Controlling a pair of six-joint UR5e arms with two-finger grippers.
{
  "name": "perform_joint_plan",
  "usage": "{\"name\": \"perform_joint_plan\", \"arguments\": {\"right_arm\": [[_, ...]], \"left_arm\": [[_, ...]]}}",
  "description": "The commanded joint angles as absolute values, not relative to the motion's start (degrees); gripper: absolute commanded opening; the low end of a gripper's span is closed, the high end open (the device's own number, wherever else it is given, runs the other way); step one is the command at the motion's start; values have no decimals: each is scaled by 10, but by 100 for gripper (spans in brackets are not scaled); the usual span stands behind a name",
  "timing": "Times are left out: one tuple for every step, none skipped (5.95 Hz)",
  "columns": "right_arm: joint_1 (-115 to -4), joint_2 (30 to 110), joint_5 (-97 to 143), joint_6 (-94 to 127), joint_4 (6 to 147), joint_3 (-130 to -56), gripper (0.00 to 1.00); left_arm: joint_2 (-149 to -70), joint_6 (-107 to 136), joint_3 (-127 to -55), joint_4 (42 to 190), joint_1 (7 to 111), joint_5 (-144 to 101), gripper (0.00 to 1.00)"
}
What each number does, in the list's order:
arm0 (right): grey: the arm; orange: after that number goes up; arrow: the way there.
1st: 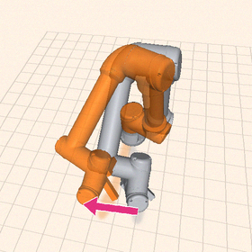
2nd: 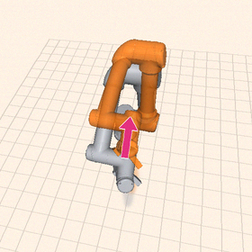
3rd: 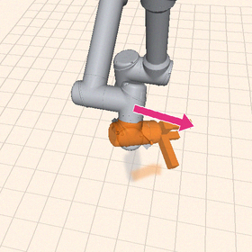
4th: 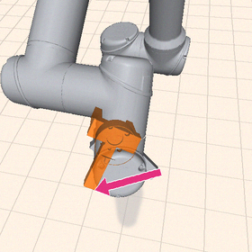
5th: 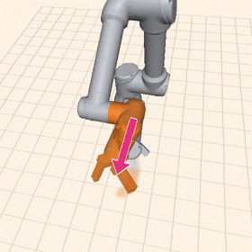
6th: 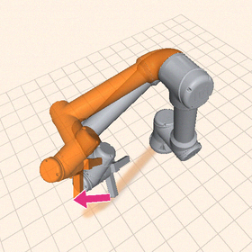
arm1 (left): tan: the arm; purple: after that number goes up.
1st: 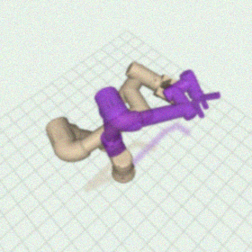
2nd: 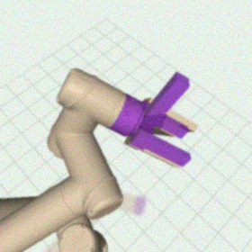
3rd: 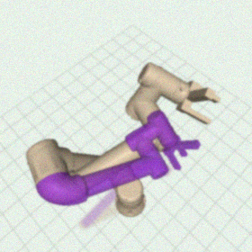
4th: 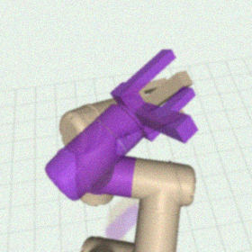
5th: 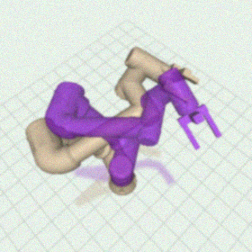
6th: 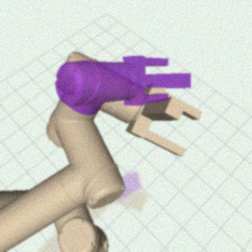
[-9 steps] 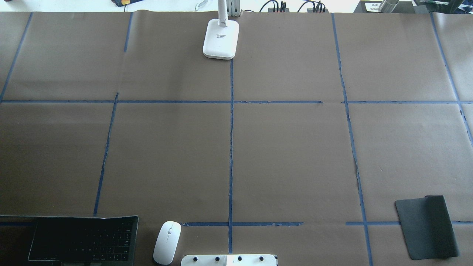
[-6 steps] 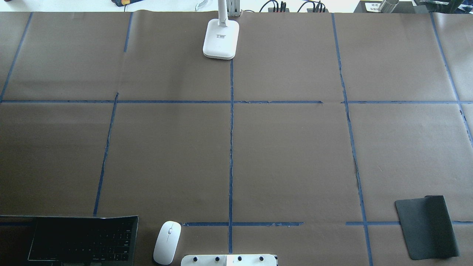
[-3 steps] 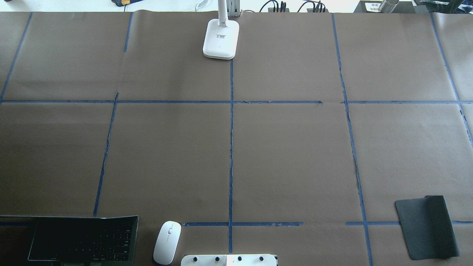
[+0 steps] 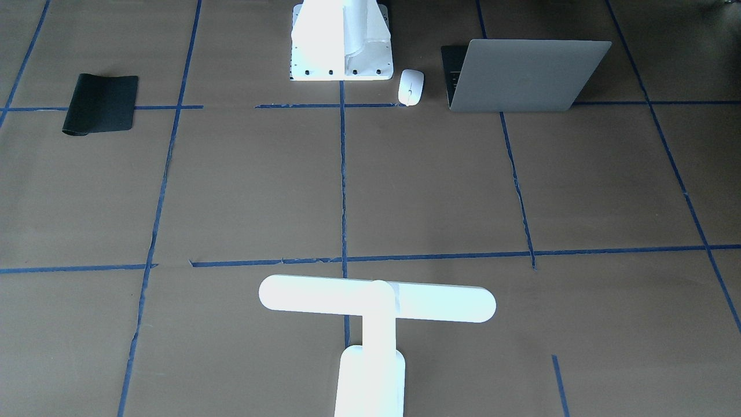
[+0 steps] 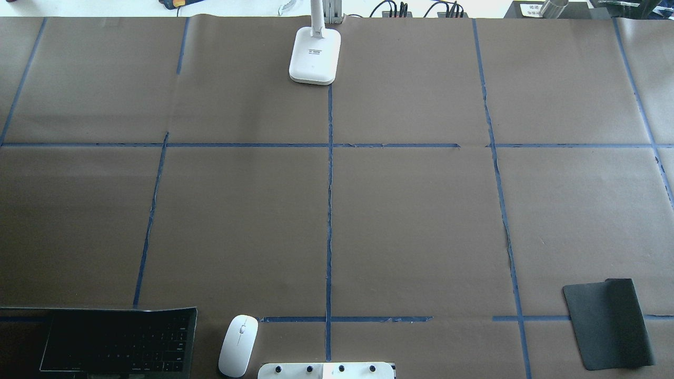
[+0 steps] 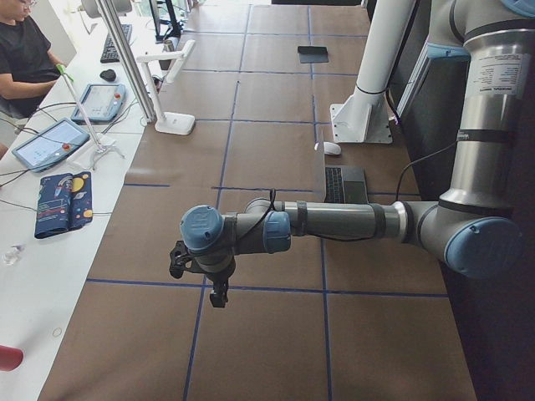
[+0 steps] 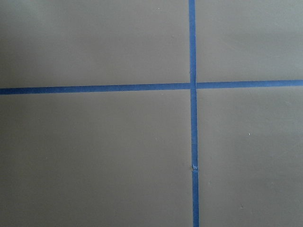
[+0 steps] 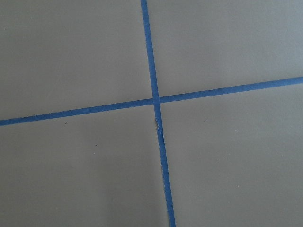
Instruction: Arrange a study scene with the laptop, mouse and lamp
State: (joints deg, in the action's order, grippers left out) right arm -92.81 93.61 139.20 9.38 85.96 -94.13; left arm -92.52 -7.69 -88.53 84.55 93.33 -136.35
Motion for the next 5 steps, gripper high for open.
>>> {"name": "perform_joint_plan", "arguments": {"right_arm": [[-928,936,1392,93,860,-940,100],[-928,937,1392,94,859,-940,100],[-928,936,1392,94,860,-940,100],[-928,936,1391,94,859,-940,100],[-928,936,1390,93,857,-941,100]], "left_arm": [[-925,-76,-888,846,933,-1364,100],[-925,-52,-907,845,933,-1363,100],[-922,-5,-944,840,935,-1363,100],[-910,23,-1011,785,934,-1362,100],[-910,37,-1091,689,934,-1361,100]]}}
